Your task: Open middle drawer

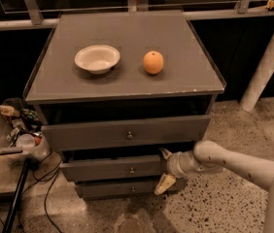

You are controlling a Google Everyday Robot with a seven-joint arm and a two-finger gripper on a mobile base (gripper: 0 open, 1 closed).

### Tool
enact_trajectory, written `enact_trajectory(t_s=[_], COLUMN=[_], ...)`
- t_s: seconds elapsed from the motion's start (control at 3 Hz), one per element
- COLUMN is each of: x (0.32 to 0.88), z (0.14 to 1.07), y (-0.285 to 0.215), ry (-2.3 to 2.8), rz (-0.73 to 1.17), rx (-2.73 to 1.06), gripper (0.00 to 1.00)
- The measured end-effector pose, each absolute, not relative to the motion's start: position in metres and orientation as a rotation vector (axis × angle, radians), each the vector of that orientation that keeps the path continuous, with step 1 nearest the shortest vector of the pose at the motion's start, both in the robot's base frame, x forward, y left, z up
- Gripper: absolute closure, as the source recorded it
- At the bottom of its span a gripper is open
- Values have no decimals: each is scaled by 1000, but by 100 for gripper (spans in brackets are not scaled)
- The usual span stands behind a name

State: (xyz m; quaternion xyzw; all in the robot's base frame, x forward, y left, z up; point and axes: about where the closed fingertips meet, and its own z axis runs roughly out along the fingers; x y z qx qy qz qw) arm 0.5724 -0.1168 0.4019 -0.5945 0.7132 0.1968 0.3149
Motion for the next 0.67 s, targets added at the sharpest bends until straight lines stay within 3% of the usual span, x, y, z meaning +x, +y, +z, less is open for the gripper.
enact_trajectory(t_s=[0.33, 0.67], x=[572, 572], z=[402, 402], y=[-117, -117], ry=[1879, 1879], rz=[519, 519], rx=[-1566, -1566], gripper=[0, 19])
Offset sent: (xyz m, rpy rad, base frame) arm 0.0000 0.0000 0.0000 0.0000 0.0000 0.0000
